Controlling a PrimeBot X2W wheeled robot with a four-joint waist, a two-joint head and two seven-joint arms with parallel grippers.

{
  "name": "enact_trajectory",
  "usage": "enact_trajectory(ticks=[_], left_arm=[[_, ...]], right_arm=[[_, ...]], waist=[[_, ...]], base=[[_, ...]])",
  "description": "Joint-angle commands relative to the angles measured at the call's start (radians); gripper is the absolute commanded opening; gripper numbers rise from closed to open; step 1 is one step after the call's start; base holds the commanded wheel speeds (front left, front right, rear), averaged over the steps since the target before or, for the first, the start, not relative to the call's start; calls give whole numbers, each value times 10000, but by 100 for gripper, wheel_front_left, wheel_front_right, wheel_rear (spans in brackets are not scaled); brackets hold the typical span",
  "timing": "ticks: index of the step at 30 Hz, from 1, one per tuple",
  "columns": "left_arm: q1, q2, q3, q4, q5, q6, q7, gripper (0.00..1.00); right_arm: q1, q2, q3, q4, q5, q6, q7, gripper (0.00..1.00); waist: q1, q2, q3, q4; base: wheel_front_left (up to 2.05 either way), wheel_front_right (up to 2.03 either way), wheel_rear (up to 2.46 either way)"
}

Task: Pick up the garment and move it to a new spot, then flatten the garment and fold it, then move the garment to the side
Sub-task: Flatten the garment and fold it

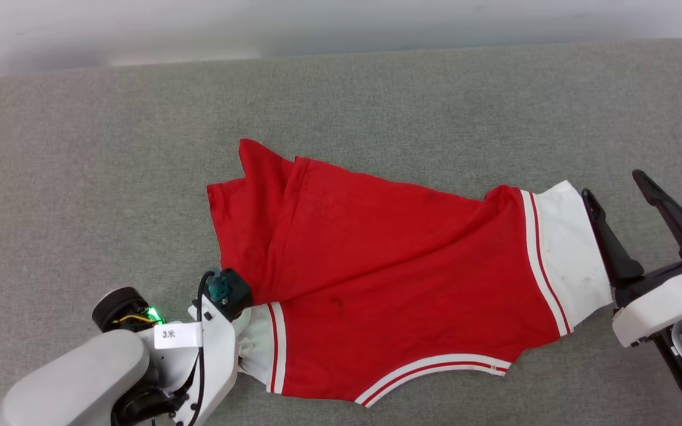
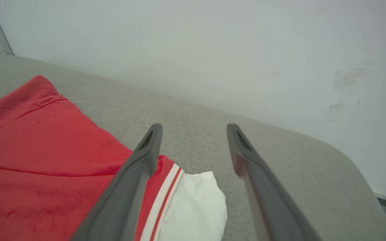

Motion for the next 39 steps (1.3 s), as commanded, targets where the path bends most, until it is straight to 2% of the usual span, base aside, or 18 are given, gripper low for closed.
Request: enact_trajectory(ticks=[1,8,13,17,23,27,29,32,39], left_arm=[[319,-6,39,-34,14,76,-314,0],[1073,684,925,-883,-198,980,-2128,0],[1731,1059,1511,-1485,-497,1746,-3168,0],[2115,1250,1740,-1770,-521,2133,-3745,0],[2212,1316,1847,-2019,-398,2387,-4079,0],[2000,1173,1898,-2080,-291,2421,-4214,0],[1882,1058,1914,-2059,-205,2417,-4269,0],[1728,907,1895,-1996,-69,2376,-4345,0],[1488,608,1834,-1857,121,2280,-4479,0]], right_arm=[[-14,-30,-69,69,48,-7,-88,100],[252,-327,-677,81,81,-7,-36,100],[217,-1090,-984,-254,252,-7,831,100],[61,-2248,-579,-531,996,-7,2759,100],[-388,-4434,779,-616,3162,-7,6232,100],[-931,-5179,1690,-300,4229,-7,7995,100],[-1214,-5291,2055,-62,4473,-7,8523,100],[-1583,-5003,2518,461,4726,-7,8859,100],[-2025,-4080,3626,1827,4778,-5,8346,100]], waist=[[0,0,-148,29],[0,0,-734,346],[0,0,-1009,631],[0,0,-1058,792],[0,0,-823,966],[0,0,-489,1077],[0,0,-302,1153],[0,0,-20,1273],[0,0,422,1509]], base=[[0,0,0],[0,0,0],[0,0,0],[0,0,0],[0,0,0],[0,0,0],[0,0,0],[0,0,0],[0,0,0]])
